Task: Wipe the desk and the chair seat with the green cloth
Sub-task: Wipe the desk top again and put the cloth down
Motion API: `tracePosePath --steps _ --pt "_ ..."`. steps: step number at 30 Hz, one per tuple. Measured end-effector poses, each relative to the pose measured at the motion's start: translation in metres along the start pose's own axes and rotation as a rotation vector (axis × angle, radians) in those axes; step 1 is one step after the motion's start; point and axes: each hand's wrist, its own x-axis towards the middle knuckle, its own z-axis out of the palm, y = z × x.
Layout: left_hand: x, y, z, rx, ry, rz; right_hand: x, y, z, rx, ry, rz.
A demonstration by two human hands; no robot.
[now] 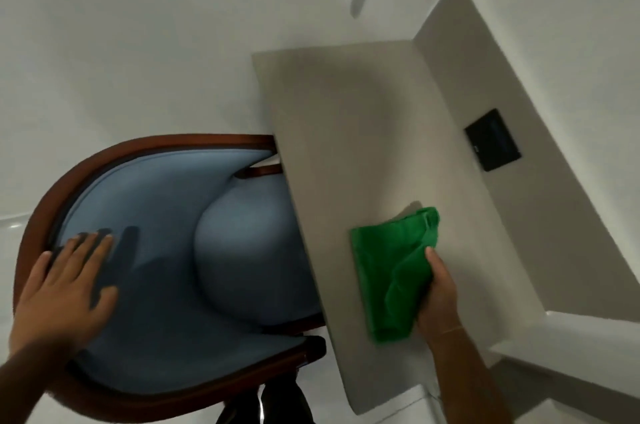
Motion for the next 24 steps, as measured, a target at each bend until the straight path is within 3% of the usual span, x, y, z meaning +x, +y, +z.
tracePosePath --steps 2,4,6,8,13,16,21,24 --pt "-0.005 0.008 -0.001 -0.036 -0.007 -0.024 -0.004 0.011 0.009 -0.295 -0.072 -0.134" --pt "-0.014 0.03 -0.003 -0.069 -0.037 -0.029 -0.002 0.034 0.017 -0.865 -0.183 -0.32" --pt "-0.028 0.064 -0.005 -0.089 -0.058 0.023 -0.004 0.055 0.023 -1.402 -0.185 -0.478" --pt "-0.045 0.102 -0.006 -0.097 -0.047 0.094 -0.007 0.065 0.028 -1.58 -0.108 -0.514" --pt "-0.083 0.183 -0.014 -0.136 -0.053 0.271 -0.011 0.048 0.023 -1.255 0.321 -0.371" --pt "-0.1 0.211 -0.022 -0.146 -0.046 0.376 -0.025 0.045 0.024 -1.222 0.279 -0.246" --pt "-0.112 0.23 -0.028 -0.142 -0.09 0.462 -0.051 0.026 0.045 -0.814 0.204 -0.188" --pt "-0.108 0.242 -0.04 -0.132 -0.131 0.457 -0.073 0.006 0.052 -0.709 0.154 -0.143"
